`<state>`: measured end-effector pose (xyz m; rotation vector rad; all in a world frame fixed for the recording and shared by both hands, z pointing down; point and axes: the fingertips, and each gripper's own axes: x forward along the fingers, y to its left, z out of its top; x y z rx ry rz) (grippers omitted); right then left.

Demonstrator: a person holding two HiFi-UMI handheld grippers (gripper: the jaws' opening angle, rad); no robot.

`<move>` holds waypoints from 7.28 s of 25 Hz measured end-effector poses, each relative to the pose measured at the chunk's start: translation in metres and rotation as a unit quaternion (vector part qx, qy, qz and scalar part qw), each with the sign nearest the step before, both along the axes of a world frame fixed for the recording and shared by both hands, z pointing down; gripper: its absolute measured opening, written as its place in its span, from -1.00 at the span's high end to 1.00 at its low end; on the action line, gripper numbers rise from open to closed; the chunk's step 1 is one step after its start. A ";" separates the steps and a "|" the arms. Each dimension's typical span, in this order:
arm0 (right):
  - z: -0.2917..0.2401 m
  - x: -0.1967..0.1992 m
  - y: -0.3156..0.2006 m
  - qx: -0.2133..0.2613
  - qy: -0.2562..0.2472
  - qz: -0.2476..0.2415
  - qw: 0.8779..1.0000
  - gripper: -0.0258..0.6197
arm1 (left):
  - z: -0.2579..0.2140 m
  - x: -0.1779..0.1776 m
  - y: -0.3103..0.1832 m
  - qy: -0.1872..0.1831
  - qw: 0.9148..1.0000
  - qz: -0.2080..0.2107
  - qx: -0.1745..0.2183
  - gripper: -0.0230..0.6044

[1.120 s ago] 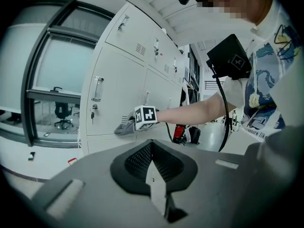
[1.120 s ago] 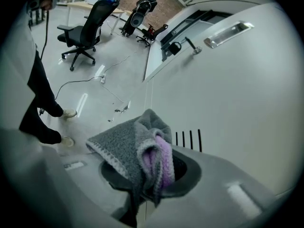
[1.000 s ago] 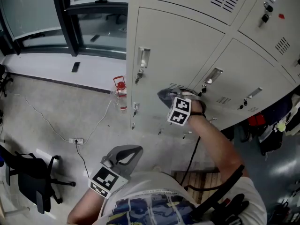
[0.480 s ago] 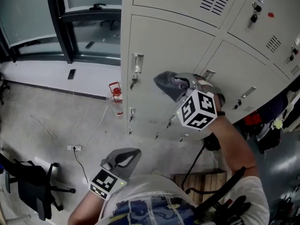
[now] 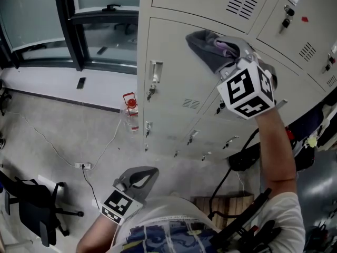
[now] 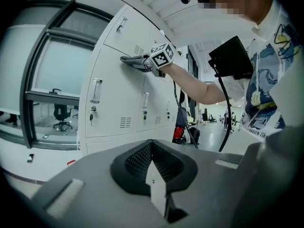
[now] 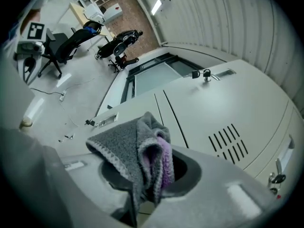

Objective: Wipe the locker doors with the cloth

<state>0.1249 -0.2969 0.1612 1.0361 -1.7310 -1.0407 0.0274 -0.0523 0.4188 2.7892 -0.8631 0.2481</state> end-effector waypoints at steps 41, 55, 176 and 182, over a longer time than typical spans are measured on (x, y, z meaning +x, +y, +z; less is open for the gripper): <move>0.292 -0.018 -0.024 -0.188 0.106 0.015 0.976 0.64 | 0.011 -0.016 -0.009 -0.008 1.000 -0.022 -0.020 0.92; 0.368 -0.014 -0.023 -0.258 0.140 0.017 0.956 0.64 | 0.014 -0.025 -0.009 -0.006 0.999 -0.032 -0.027 0.92; 0.105 -0.093 -0.035 -0.104 0.044 -0.030 0.993 0.64 | 0.012 -0.039 0.003 -0.005 0.999 -0.026 -0.018 0.92; 0.142 -0.088 -0.035 -0.133 0.058 -0.023 0.989 0.65 | 0.014 -0.041 0.002 -0.005 0.999 -0.029 -0.021 0.92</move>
